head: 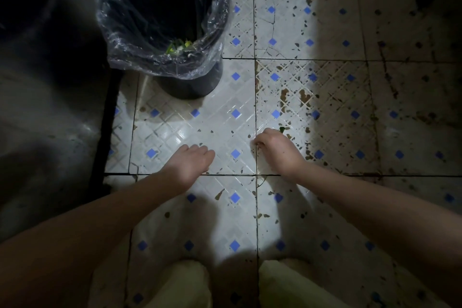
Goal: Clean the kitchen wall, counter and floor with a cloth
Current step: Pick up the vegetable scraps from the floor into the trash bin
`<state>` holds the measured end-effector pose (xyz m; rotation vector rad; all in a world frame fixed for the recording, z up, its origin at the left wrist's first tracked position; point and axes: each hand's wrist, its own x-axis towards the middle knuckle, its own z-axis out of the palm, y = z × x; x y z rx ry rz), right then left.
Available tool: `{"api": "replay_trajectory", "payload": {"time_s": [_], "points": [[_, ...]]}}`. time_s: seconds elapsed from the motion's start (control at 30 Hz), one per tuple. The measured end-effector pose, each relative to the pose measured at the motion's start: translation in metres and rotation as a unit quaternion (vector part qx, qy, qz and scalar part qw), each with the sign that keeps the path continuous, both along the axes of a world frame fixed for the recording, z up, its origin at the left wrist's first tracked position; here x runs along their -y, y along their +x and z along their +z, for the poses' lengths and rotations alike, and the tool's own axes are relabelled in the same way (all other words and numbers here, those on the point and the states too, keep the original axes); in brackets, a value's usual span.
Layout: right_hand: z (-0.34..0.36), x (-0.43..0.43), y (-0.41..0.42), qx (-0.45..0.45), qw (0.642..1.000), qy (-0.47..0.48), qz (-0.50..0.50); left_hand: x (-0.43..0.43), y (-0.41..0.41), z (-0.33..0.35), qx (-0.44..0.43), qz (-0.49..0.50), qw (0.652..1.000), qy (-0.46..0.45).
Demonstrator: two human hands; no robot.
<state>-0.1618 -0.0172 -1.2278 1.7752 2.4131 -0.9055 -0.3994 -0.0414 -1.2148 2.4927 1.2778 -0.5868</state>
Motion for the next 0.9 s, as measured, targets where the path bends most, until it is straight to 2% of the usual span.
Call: {"api": "replay_trajectory", "payload": {"time_s": [0.17,0.53,0.9], "points": [[0.005,0.006,0.001,0.007,0.999,-0.032,0.036,-0.003,0.003,0.004,-0.001,0.013,1.0,-0.004],[0.01,0.004,-0.003,0.04,0.998,-0.046,0.025,-0.008,0.006,0.013,0.026,0.048,0.999,0.006],[0.013,-0.002,0.019,0.01,0.995,-0.025,-0.092,-0.017,0.022,0.01,0.053,0.039,0.998,0.015]]}}
